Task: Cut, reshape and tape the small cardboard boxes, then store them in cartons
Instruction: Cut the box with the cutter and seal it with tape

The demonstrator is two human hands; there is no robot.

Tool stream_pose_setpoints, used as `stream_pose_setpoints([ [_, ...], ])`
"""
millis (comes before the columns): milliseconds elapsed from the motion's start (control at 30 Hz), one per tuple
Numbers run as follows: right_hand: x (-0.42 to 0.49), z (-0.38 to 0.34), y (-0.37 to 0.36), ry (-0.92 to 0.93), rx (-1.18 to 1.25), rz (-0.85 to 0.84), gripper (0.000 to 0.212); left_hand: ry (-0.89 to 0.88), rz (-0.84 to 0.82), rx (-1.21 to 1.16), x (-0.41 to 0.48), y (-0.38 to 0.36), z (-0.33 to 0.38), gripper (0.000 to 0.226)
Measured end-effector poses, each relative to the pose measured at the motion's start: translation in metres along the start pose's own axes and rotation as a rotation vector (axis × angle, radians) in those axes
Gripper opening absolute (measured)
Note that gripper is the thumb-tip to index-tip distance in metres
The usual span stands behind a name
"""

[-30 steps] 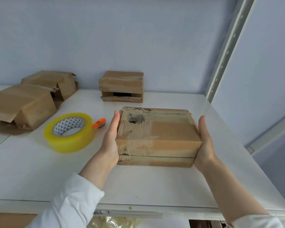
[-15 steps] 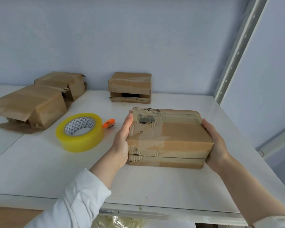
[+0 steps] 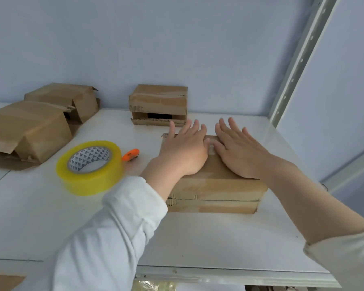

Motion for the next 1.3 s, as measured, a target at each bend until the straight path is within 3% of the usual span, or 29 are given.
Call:
stream_pose_setpoints([
  [267,0.003,0.001,-0.001,-0.010,0.037,-0.103,0.056,0.008,-0.020,-0.018,-0.001,0.000,0.000,0.050],
  [433,0.001,0.000,-0.007,0.007,-0.043,0.013,0.055,0.006,0.012,-0.005,-0.003,-0.004,0.002,0.049],
  [533,-0.002,0.006,0.003,-0.023,0.175,0.076,0.056,0.058,0.111,-0.029,-0.007,0.006,0.000,0.051],
  [600,-0.014,0.028,0.017,-0.199,0.534,0.212,0.060,0.167,0.304,-0.163,-0.017,0.027,-0.018,0.055],
  [667,-0.031,0.055,0.011,-0.396,0.792,0.204,0.068,0.300,0.340,-0.428,-0.029,0.032,-0.046,0.063],
  [767,-0.039,0.062,-0.020,-0.510,0.864,-0.051,0.066,0.481,-0.008,-0.852,-0.040,-0.016,-0.079,0.081],
  [833,-0.041,0.054,-0.030,-0.465,0.938,-0.090,0.054,0.493,-0.062,-1.026,-0.045,-0.035,-0.083,0.087],
  [967,-0.043,0.050,-0.023,-0.295,1.115,0.135,0.040,0.187,0.103,-1.273,-0.047,-0.015,-0.063,0.042],
  [1000,-0.047,0.049,-0.021,-0.245,1.183,0.214,0.042,0.116,0.166,-1.305,-0.052,-0.007,-0.059,0.040],
  [1100,-0.063,0.045,-0.027,-0.027,1.288,0.344,0.058,-0.048,0.232,-1.275,-0.071,-0.002,-0.051,0.063],
  [1200,-0.077,0.037,-0.038,0.177,1.241,0.295,0.072,-0.076,0.162,-1.215,-0.086,-0.015,-0.052,0.072],
  [1300,-0.072,0.045,-0.025,0.209,1.190,0.342,0.078,-0.078,0.258,-1.212,-0.097,0.002,-0.054,0.079],
])
Point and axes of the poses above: each hand's wrist, its own x-axis towards the middle knuckle, its own y-axis out of the back of the hand, z = x × y, the point moved 7 cm from there along x, towards the middle knuckle, and after that the axes turned 4 degrees about -x, right-handed, at the moved point
